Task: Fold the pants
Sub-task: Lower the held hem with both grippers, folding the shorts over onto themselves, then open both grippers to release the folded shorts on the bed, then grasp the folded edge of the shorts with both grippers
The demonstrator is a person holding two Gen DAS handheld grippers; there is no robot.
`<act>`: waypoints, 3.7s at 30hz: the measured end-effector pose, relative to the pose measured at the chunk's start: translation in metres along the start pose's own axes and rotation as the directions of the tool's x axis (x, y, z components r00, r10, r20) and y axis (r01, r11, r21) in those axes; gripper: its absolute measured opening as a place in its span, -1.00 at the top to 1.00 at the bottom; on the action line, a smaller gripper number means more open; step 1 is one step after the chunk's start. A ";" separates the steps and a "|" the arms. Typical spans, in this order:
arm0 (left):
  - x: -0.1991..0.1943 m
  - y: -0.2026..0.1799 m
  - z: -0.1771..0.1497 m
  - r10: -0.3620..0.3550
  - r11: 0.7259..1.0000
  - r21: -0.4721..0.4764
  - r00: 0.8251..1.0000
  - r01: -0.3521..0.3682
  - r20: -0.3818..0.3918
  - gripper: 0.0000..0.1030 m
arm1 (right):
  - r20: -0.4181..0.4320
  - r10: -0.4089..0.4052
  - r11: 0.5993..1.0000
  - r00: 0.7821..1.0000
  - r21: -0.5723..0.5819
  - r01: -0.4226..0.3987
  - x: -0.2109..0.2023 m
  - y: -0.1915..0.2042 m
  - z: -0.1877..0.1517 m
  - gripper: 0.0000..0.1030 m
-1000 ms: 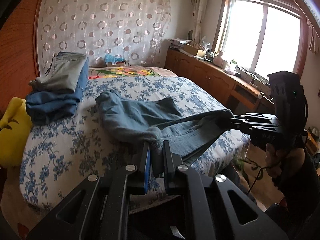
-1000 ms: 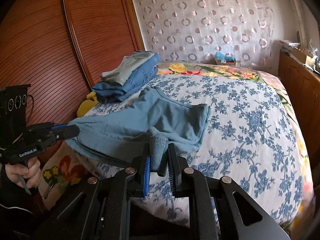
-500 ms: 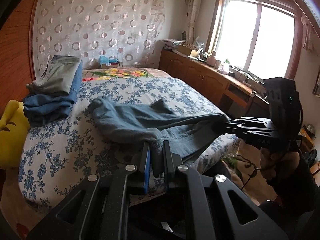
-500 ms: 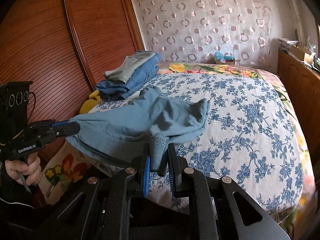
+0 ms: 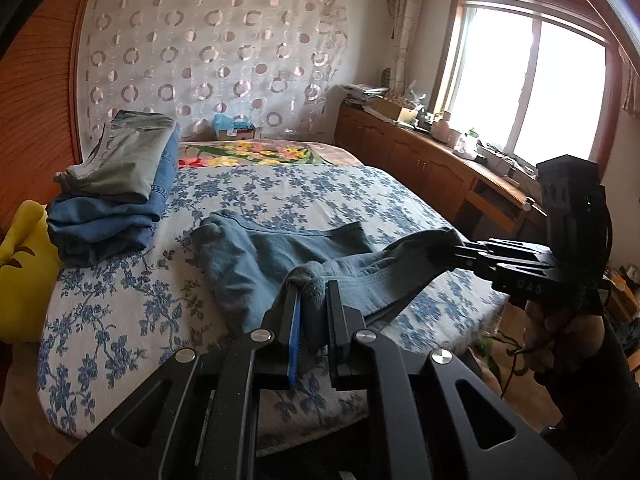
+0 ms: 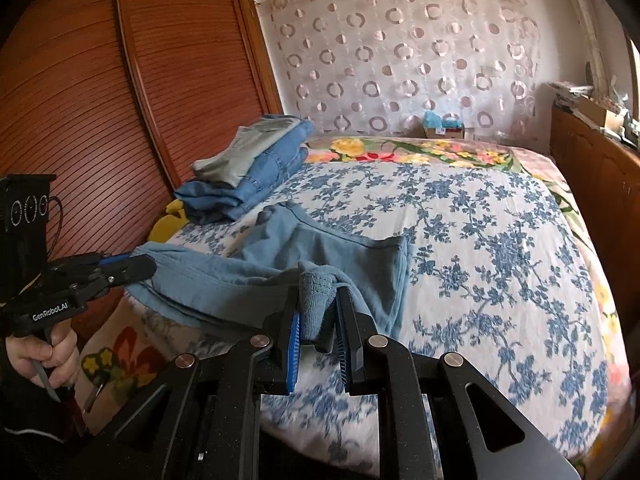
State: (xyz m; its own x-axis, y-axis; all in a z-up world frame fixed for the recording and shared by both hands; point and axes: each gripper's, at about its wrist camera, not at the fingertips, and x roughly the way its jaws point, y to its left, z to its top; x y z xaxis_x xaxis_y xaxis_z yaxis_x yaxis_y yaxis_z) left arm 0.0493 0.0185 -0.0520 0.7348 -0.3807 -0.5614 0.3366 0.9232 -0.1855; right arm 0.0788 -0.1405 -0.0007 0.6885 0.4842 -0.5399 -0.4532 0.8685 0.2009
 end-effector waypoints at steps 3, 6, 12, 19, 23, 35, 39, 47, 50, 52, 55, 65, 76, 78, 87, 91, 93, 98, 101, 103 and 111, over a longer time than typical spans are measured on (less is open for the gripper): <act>0.009 0.007 0.002 0.012 1.000 -0.011 1.000 -0.012 -0.006 0.77 | -0.011 -0.004 1.000 1.000 0.003 0.004 0.011 -0.002 0.005 0.70; 0.013 0.009 0.006 0.027 1.000 -0.011 1.000 -0.027 -0.004 0.77 | -0.010 -0.004 1.000 1.000 0.007 0.004 0.018 -0.003 0.012 0.69; 0.017 0.009 0.019 0.047 0.999 0.009 0.999 -0.047 0.009 0.77 | 0.014 -0.006 1.000 1.000 0.007 0.006 0.027 -0.005 0.025 0.69; 0.028 0.013 0.028 0.068 0.998 0.013 0.998 -0.068 0.003 0.77 | 0.007 -0.025 1.000 1.000 0.004 0.025 0.046 -0.010 0.029 0.69; 0.037 0.017 0.026 0.080 0.997 0.014 0.997 -0.079 -0.014 0.77 | -0.019 -0.030 1.000 0.999 0.007 0.030 0.059 -0.014 0.028 0.69; 0.056 0.024 0.015 0.104 0.995 0.013 0.994 -0.104 -0.043 0.36 | -0.073 -0.047 0.999 0.996 0.017 0.048 0.090 -0.018 0.027 0.62; 0.049 0.030 0.009 0.093 0.996 -0.006 0.995 -0.093 -0.028 -0.03 | -0.061 -0.052 0.999 0.997 0.013 0.053 0.088 -0.021 0.026 0.48; 0.034 0.042 -0.015 0.102 0.993 -0.051 0.994 -0.105 -0.049 -0.22 | -0.038 -0.110 0.994 0.993 0.009 0.110 0.059 -0.036 0.017 0.18; 0.035 0.044 -0.025 0.099 0.993 -0.057 0.993 -0.103 -0.065 -0.21 | -0.060 -0.103 0.994 0.993 0.012 0.104 0.051 -0.042 0.006 0.18; 0.039 0.044 -0.030 0.096 0.994 -0.052 0.992 -0.100 -0.084 -0.21 | -0.086 -0.095 0.995 0.992 0.007 0.096 0.051 -0.043 0.000 0.18; 0.047 0.042 -0.034 0.083 0.995 -0.047 0.990 -0.089 -0.110 -0.20 | -0.119 -0.085 0.996 0.989 0.007 0.086 0.057 -0.044 -0.006 0.18; 0.071 0.035 -0.035 0.055 0.998 -0.020 0.985 -0.059 -0.161 0.14 | -0.171 -0.060 0.998 0.983 0.001 0.061 0.080 -0.043 -0.007 0.18; 0.052 0.036 -0.031 0.024 0.999 -0.038 0.993 -0.029 -0.118 0.79 | -0.113 -0.032 0.999 0.993 0.011 0.033 0.059 -0.046 -0.011 0.84; 0.044 0.033 -0.031 0.014 0.999 -0.039 0.994 -0.018 -0.108 0.79 | -0.110 -0.029 1.000 0.994 -0.002 0.029 0.050 -0.042 -0.014 0.85; 0.029 0.017 -0.050 0.021 1.000 -0.003 0.987 -0.022 -0.158 0.74 | -0.132 -0.003 1.000 0.991 -0.018 0.000 0.014 -0.031 -0.038 0.85; 0.040 0.024 -0.054 0.038 0.999 -0.020 0.980 -0.043 -0.196 0.48 | -0.170 -0.011 1.000 0.985 -0.023 0.007 0.018 -0.032 -0.043 0.84; 0.040 0.026 -0.054 0.043 0.999 -0.024 0.980 -0.048 -0.196 0.37 | -0.166 -0.017 0.999 0.986 -0.029 0.012 0.018 -0.029 -0.042 0.70; 0.036 0.030 -0.051 0.026 0.999 -0.026 0.983 -0.031 -0.184 0.35 | -0.151 -0.030 0.998 0.988 -0.063 0.021 0.016 -0.022 -0.038 0.47; 0.032 0.031 -0.050 0.014 0.999 -0.033 0.985 -0.020 -0.172 0.35 | -0.165 -0.042 0.997 0.985 -0.070 0.031 0.023 -0.021 -0.038 0.44; 0.031 0.032 -0.049 0.012 0.999 -0.037 0.986 -0.018 -0.167 0.35 | -0.172 -0.047 0.997 0.984 -0.076 0.035 0.028 -0.019 -0.037 0.44; 0.040 0.041 -0.046 0.032 0.998 -0.043 0.982 -0.041 -0.185 0.35 | -0.191 -0.108 0.986 0.976 -0.146 0.081 0.047 -0.010 -0.026 0.44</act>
State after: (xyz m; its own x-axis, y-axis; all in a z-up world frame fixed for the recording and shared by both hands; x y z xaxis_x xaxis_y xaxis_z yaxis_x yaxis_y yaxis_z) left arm 0.0652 0.0440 -0.1190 0.6234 -0.3347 -0.7066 0.2809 0.9393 -0.1971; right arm 0.1014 -0.1288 -0.0492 0.6126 0.3581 -0.7046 -0.4738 0.8799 0.0353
